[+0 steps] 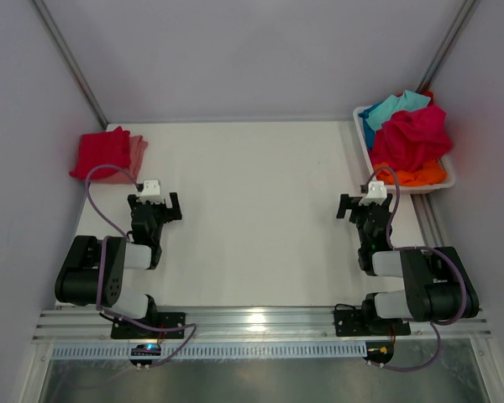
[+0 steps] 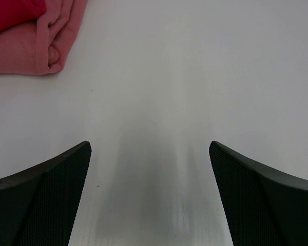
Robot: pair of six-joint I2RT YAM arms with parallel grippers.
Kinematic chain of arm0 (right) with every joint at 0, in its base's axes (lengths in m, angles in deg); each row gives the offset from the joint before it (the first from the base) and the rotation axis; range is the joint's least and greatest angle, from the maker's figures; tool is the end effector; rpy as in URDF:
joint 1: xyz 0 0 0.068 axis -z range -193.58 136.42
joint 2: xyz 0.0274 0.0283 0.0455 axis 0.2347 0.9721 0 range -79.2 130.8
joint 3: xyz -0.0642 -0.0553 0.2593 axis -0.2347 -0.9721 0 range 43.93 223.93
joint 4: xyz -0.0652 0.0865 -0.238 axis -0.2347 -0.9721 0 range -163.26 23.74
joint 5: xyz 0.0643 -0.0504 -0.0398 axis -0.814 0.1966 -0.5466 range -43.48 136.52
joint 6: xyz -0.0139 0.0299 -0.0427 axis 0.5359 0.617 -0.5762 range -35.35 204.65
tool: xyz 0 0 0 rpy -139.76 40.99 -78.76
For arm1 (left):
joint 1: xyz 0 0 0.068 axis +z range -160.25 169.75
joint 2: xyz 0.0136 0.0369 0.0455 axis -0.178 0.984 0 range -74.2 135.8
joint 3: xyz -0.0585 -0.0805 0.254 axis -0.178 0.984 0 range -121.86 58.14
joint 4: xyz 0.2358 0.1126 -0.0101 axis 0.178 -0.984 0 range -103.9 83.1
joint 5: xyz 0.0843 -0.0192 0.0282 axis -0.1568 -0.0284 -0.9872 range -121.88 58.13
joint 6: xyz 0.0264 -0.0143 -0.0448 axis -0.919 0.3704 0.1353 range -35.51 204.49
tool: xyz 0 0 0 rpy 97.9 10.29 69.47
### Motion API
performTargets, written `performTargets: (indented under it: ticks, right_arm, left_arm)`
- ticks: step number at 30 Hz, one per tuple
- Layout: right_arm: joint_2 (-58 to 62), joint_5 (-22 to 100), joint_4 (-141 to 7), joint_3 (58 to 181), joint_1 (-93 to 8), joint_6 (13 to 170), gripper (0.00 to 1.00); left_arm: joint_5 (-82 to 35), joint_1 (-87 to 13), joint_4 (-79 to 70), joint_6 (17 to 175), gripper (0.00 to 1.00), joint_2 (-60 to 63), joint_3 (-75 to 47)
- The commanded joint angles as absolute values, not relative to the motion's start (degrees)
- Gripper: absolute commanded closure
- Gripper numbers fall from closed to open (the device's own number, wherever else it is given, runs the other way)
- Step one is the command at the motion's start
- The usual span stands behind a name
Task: Fold and stack the t-shirts
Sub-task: Grab crumpled tshirt from bin with the right arm
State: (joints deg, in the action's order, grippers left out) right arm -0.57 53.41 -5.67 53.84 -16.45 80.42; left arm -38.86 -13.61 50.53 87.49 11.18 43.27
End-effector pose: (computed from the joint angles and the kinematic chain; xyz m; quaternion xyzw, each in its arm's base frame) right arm 0.2210 0.0068 0.1502 -0.0074 0.7551 -0.0532 0.6534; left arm 0.2434 -0.0099 0.1409 -0.0355 0.7818 0.0132 0.6224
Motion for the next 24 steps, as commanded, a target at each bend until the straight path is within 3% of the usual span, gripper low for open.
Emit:
performTargets:
  ticks: [1,7,14,24]
  right_arm:
    - [-3.44,51.17,-6.06,56.49,-16.30,80.34,0.01]
    - [-4.32,50.83,-5.44,55.88,-16.21,80.08,0.01]
    - [-8.28,49.68,-39.68,73.86,-16.21,79.39,0.01]
    - [-9.77,50.30,-53.60,88.48,-16.21,75.95,0.01]
  left_arm:
    - [-40.14,-13.77,53.84,88.09,0.01,11.14,41.88]
    - [-40.14,-13.68,53.66,88.09,0.01,11.05,41.88]
    - [-40.05,-13.77,53.66,88.18,0.01,11.05,41.88]
    - [-40.14,-13.77,53.66,88.09,0.01,11.05,41.88]
